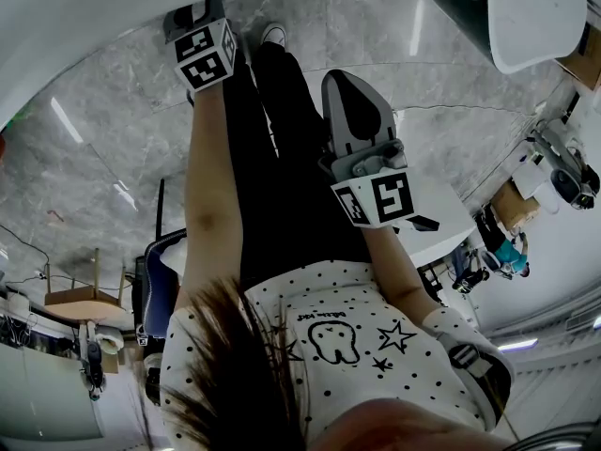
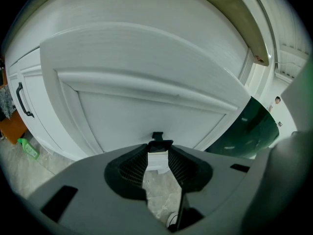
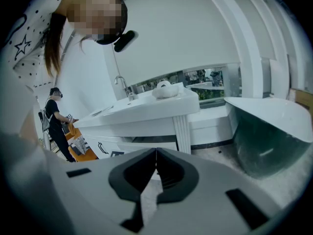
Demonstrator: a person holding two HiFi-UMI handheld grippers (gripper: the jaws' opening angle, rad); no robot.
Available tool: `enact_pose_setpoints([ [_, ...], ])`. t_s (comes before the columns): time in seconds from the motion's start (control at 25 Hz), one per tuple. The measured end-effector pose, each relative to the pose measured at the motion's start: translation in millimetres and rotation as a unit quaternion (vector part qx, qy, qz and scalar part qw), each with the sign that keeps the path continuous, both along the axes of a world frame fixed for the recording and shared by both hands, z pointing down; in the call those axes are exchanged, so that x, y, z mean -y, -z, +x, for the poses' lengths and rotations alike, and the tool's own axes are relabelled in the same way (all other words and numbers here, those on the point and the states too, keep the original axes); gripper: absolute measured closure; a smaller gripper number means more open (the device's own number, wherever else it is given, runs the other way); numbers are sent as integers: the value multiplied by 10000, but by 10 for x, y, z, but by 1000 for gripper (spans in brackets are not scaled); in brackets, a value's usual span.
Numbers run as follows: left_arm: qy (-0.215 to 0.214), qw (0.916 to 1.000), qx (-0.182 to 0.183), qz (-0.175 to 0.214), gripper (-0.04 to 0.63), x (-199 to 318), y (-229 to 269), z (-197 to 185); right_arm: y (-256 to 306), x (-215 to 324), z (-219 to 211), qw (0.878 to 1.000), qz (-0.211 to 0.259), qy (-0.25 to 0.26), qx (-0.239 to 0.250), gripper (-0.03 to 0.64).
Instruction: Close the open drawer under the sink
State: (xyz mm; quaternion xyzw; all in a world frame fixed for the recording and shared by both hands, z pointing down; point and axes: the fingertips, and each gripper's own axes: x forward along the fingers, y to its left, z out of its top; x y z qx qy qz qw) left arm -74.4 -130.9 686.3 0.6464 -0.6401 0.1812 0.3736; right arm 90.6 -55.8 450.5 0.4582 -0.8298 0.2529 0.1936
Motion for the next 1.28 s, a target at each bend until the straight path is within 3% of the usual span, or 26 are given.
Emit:
enact_pose_setpoints([
  [1.28, 42, 10000, -11, 44, 469, 127, -11, -32, -49, 72, -36, 10000, -47, -28, 5, 603],
])
